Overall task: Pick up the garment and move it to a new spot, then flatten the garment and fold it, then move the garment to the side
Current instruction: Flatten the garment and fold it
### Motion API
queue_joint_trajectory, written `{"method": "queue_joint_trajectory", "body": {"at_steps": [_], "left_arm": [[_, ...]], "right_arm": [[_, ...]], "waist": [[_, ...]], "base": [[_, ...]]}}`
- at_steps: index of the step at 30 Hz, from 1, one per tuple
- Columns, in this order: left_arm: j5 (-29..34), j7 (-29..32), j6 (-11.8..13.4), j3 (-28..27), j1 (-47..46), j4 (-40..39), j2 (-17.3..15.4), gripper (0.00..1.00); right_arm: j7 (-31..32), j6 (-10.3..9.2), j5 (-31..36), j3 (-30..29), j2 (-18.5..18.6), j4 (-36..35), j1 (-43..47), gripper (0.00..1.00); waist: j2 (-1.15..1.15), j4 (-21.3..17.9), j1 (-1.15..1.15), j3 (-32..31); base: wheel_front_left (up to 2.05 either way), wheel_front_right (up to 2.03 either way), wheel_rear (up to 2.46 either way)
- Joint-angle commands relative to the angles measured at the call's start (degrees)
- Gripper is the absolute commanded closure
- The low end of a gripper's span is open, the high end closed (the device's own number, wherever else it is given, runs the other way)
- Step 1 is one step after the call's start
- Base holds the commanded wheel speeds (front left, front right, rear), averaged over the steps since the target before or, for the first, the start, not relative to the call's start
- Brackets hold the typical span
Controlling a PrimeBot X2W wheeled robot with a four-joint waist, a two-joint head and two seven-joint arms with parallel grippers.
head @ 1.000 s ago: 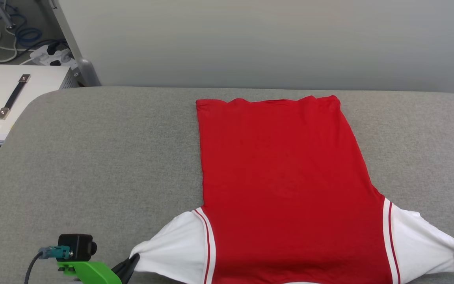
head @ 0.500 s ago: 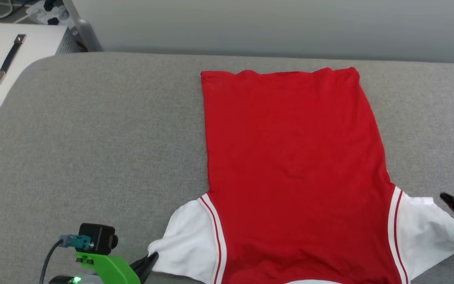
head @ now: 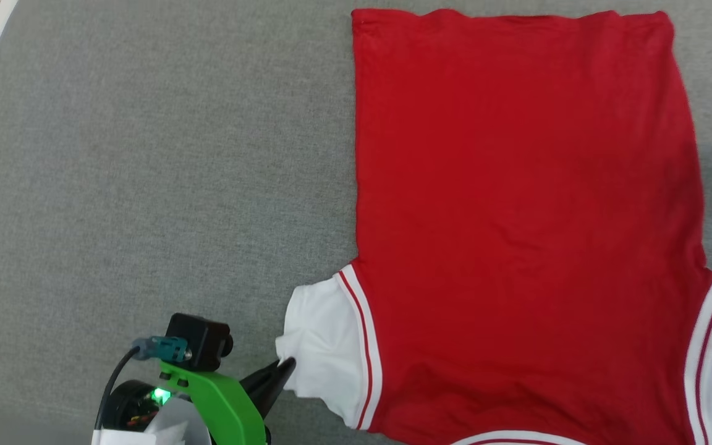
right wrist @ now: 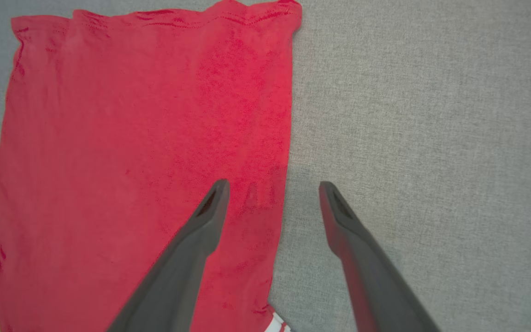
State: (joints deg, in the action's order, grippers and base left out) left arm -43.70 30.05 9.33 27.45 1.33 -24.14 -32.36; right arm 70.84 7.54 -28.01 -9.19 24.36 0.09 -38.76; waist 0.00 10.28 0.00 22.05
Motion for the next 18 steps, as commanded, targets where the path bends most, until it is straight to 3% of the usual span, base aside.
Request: {"method": "queue_joint_trajectory", "body": {"at_steps": [1,10,18], "left_arm": [[0.9,-0.1,0.0,0.1,-1.5,-0.5,0.5,1.0],[1.6,-2.2,-1.7,1.7,-4.2,-0.3,3.0,1.0],[1.7,-4.1,-3.5,2.9,-6.4,1.9,5.1,1.0]], "right_arm": [[1.0,-0.05,1.5,0.0,0.8,1.9,-3.5,0.0],[3.7,-0.05,9.8,1.1,3.3,13.1,-20.0,0.0],[2.3,-0.05,13.0,3.1,5.0,19.5,-26.4,0.0]], "waist": [[0.0,5.8,0.0,7.5],[0.0,10.1,0.0,14.0],[0.0,12.4,0.0,16.3]], "base": [[0.0,0.0,0.0],[0.0,0.0,0.0],[0.0,0.0,0.0]]}}
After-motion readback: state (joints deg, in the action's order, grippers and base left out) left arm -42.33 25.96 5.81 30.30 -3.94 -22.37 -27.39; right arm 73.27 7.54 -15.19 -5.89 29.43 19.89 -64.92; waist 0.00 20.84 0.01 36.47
